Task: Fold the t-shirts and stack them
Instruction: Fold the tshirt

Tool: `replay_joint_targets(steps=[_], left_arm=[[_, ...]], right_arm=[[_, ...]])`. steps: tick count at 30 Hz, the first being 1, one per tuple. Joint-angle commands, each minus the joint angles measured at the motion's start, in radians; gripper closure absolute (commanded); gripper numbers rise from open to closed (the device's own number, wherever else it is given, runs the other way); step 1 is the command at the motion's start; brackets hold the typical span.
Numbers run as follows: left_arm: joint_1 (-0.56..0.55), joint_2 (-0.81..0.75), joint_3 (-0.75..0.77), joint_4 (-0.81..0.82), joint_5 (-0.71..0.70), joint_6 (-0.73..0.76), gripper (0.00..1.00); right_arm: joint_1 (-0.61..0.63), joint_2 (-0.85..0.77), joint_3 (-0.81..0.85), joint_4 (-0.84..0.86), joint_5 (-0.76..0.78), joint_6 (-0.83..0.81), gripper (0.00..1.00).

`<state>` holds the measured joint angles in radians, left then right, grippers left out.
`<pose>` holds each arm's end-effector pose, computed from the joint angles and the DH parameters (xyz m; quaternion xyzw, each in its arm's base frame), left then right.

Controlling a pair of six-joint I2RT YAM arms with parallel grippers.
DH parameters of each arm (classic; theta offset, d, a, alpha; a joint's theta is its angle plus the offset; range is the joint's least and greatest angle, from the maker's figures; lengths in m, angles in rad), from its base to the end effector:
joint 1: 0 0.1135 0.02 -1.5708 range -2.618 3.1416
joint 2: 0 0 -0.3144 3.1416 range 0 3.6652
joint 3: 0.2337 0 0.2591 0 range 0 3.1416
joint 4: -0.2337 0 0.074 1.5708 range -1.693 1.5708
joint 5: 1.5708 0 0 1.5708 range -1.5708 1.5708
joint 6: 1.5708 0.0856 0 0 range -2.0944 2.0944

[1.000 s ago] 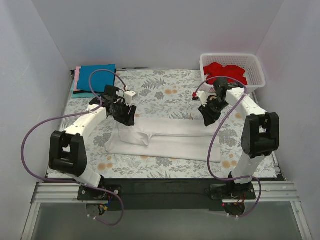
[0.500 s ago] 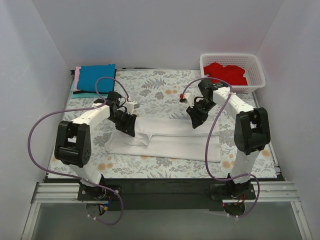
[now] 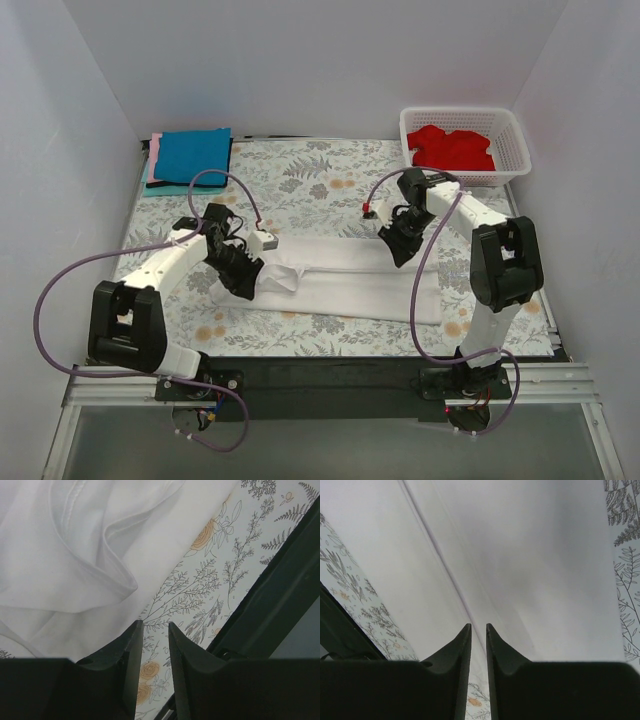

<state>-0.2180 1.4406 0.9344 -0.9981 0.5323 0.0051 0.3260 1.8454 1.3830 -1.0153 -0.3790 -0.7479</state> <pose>0.2235 -0.0940 0.2081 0.1160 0.9573 -0.2648 0.0040 0.3422 0.1491 0.2045 -0.5093 0.8385 0.1744 0.0841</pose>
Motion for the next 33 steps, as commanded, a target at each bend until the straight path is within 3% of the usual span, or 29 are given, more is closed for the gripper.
replay_joint_targets(steps=[1, 4, 7, 10, 21, 33], left_arm=[[0.003, -0.068, 0.062, -0.013, 0.021, 0.064, 0.74], [0.022, -0.063, 0.121, 0.108, 0.055, -0.100, 0.73], [0.028, -0.020, 0.145, 0.246, -0.012, -0.248, 0.70], [0.028, 0.087, 0.198, 0.268, -0.077, -0.283, 0.70], [-0.021, 0.205, 0.204, 0.326, -0.218, -0.215, 0.73], [-0.291, 0.110, 0.055, 0.263, -0.160, -0.139, 0.77]], right_arm=[[-0.025, -0.055, -0.025, -0.005, 0.045, -0.036, 0.78], [-0.067, -0.060, -0.029, -0.006, 0.045, -0.034, 0.83], [-0.097, -0.074, -0.032, -0.006, 0.045, -0.031, 0.85], [-0.107, -0.086, -0.047, -0.005, 0.060, -0.033, 0.86], [-0.131, -0.083, -0.139, 0.030, 0.147, -0.054, 0.88], [-0.133, -0.083, -0.127, 0.026, 0.149, -0.057, 0.88]])
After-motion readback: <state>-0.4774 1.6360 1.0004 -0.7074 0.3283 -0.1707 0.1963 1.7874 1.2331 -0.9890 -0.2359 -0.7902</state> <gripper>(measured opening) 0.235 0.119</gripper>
